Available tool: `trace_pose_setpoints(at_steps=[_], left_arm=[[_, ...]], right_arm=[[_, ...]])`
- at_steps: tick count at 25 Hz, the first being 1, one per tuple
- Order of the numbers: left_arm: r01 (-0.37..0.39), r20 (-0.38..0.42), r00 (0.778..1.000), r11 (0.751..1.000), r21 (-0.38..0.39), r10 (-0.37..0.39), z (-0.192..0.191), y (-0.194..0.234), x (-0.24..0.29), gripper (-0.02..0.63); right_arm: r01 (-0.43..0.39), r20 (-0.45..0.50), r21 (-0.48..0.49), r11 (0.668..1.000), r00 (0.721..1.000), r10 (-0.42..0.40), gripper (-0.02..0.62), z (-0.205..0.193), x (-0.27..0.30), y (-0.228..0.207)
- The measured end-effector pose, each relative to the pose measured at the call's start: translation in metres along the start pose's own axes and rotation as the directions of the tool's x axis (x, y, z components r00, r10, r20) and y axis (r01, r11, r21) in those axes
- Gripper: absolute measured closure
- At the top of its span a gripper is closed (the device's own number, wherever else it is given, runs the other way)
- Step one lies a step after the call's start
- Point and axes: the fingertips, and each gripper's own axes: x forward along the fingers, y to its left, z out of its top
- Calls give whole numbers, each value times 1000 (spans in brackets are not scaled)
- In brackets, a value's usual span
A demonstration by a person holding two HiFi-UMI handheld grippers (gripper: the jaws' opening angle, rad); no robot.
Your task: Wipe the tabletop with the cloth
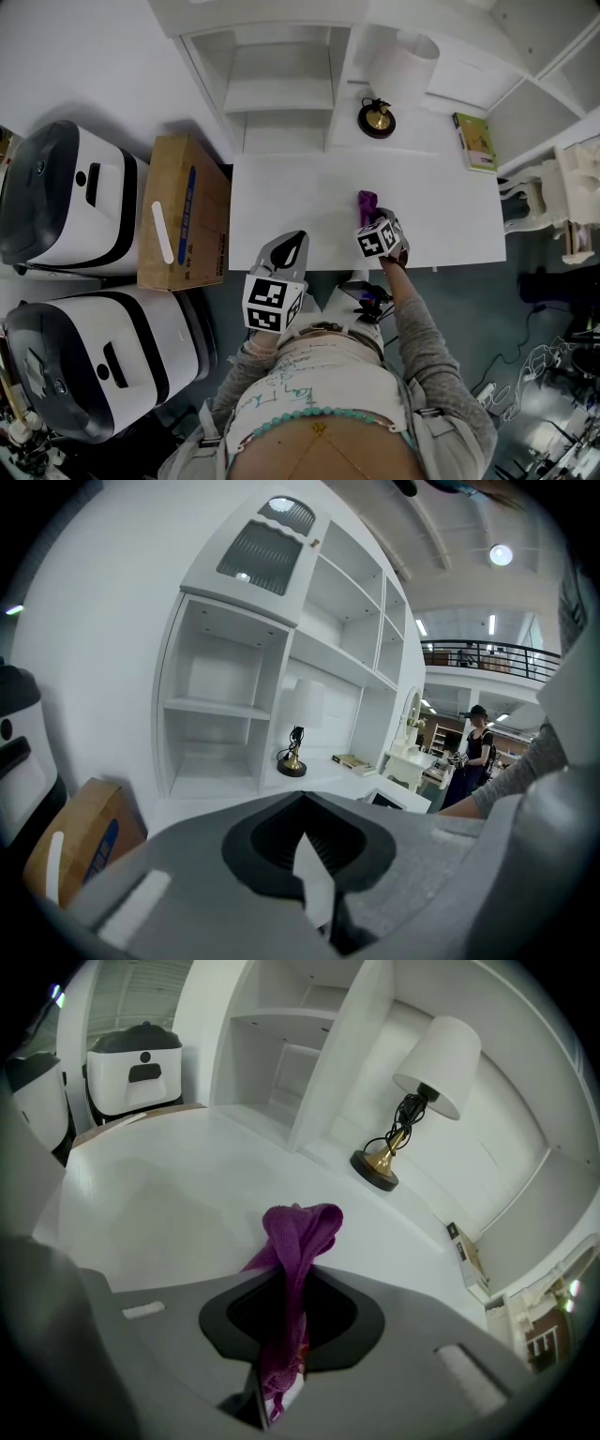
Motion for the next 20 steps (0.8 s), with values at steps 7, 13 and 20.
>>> trace_pose_setpoints(at_steps=[7,13,20], left_arm=[[-10,0,1000,1000,-9,10,-2,3,-5,604],[-28,-5,1000,999,-25,28,-7,10,-10,604],[-48,-10,999,998,-40,47,-15,19,-18,604]], right_arm=[[-22,11,-22,1000,1000,22,526,8,-1,10],[-35,20,-42,999,999,36,526,17,0,21],[-66,33,-73,995,997,69,526,31,-1,40]])
